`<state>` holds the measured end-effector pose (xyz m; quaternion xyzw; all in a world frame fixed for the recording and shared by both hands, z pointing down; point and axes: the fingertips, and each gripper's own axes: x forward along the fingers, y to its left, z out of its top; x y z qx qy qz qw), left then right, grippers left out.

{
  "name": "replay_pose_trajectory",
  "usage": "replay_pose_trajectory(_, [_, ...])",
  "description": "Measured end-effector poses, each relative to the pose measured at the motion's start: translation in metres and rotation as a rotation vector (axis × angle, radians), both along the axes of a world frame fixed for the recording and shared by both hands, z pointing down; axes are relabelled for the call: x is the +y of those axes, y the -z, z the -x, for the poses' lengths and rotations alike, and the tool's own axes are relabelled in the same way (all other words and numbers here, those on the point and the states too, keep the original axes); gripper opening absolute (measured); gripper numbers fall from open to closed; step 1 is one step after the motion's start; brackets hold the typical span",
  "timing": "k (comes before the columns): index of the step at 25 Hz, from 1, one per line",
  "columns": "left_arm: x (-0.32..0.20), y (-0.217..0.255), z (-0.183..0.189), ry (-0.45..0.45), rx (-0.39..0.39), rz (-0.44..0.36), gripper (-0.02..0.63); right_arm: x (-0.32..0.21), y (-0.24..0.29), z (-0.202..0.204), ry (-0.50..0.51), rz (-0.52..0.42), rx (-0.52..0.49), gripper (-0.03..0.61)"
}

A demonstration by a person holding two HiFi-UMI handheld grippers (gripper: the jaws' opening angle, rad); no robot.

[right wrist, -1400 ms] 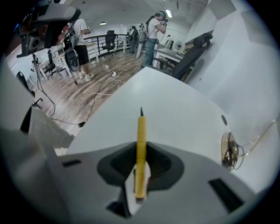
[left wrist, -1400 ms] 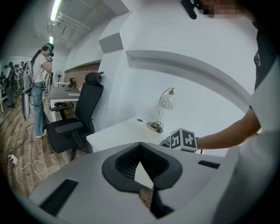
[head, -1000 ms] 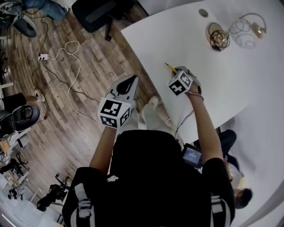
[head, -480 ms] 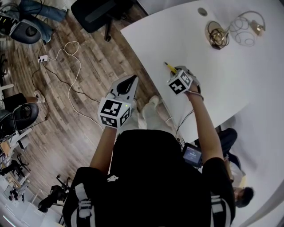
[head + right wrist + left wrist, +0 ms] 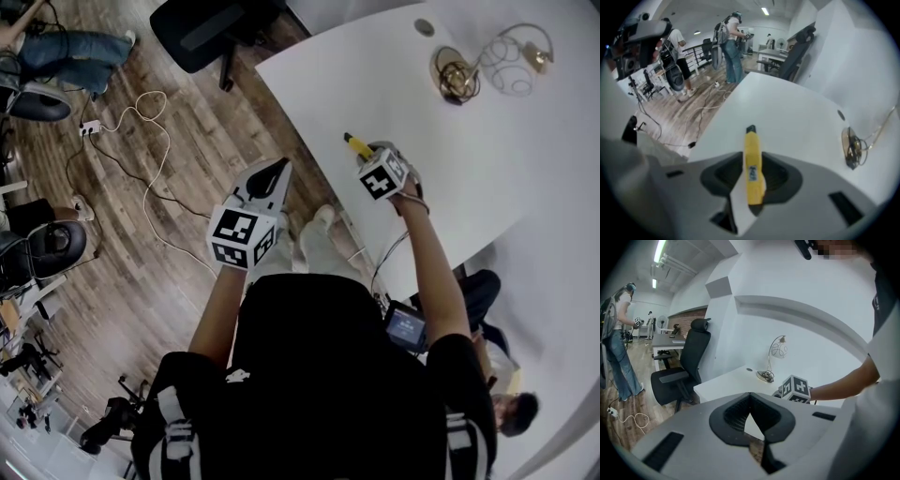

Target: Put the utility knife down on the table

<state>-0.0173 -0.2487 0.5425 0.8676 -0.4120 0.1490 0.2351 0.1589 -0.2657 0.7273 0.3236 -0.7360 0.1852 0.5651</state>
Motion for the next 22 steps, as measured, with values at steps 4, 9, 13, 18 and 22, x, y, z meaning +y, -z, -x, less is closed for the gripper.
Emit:
replay_pose_trajectory(4, [0.001,0.006,0.003,-0.009,-0.003,-0.014,0.02,0.001,0.01,0.002,-0.021,-0.013,-0.01,0.144])
replay_pose_trajectory(9, [0.002,0.018,0.006,-0.031,0.0,-0.036,0.02,0.0,0.029,0.007,-0.071,-0.042,-0.049,0.123])
replay_pose_trajectory(13, [0.002,0.027,0.011,-0.04,-0.004,-0.052,0.02,-0.001,0.047,0.013,-0.139,-0.072,-0.123,0.083])
replay_pose_trajectory(18, [0.001,0.036,0.014,-0.062,-0.021,-0.085,0.02,-0.004,0.074,0.021,-0.181,-0.136,-0.176,0.055])
replay_pose_trajectory(22, [0.002,0.05,0.014,-0.078,-0.021,-0.119,0.02,-0.003,0.106,0.024,-0.223,-0.204,-0.214,0.044])
